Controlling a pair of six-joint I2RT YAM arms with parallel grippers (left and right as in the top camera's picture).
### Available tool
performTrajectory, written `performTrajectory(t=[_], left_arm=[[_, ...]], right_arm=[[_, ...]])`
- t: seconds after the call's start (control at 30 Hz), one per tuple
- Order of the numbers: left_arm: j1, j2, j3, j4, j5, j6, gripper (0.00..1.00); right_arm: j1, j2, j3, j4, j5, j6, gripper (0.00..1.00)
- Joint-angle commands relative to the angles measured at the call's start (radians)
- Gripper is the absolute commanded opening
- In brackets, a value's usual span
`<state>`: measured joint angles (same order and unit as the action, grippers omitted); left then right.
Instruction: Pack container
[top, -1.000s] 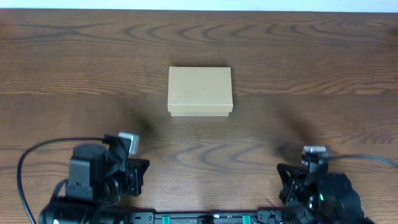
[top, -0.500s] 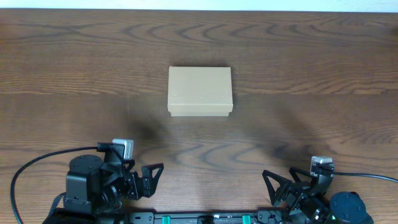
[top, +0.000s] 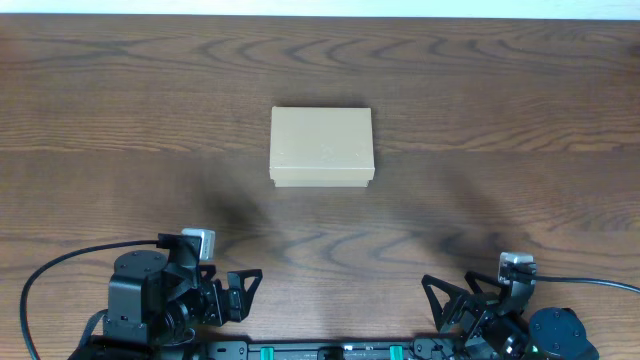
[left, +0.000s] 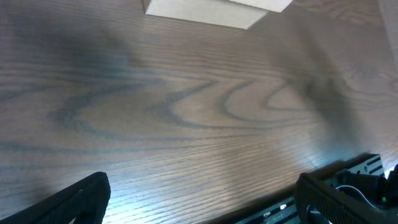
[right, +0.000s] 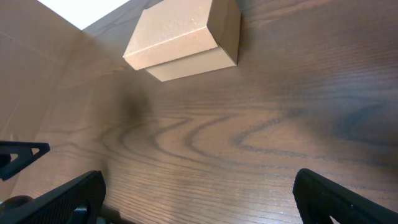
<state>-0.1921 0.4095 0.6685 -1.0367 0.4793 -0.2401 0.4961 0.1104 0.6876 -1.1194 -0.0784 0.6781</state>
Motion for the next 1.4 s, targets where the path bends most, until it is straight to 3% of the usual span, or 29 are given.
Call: performTrajectory(t=[0.0,0.13,0.43,0.83,1.37], left_arm=[[-0.003,-0.005,0.003,-0.003,-0.101,-0.007,0.95],[-0.001,-0.054,-0.005,0.085,-0.180,-0.002,0.95],[0.077,-0.302,-0.210,0.386,-0.228,0.244,0.95],[0.089,-0.406,-0.533,0.689,-0.208,0.262,0.95],[0.089,-0.405,-0.577,0.743,-0.209,0.263,0.95]], right_arm=[[0.008,-0.004,-0.005,-0.004,-0.004,0.013,0.99],[0.008,-0.004,-0.005,-0.004,-0.004,0.013,0.99],[0.008,-0.004,-0.005,-0.004,-0.004,0.013,0.99],[0.008,-0.004,-0.005,-0.004,-0.004,0.013,0.99],[0.008,-0.004,-0.005,-0.004,-0.004,0.013,0.99]])
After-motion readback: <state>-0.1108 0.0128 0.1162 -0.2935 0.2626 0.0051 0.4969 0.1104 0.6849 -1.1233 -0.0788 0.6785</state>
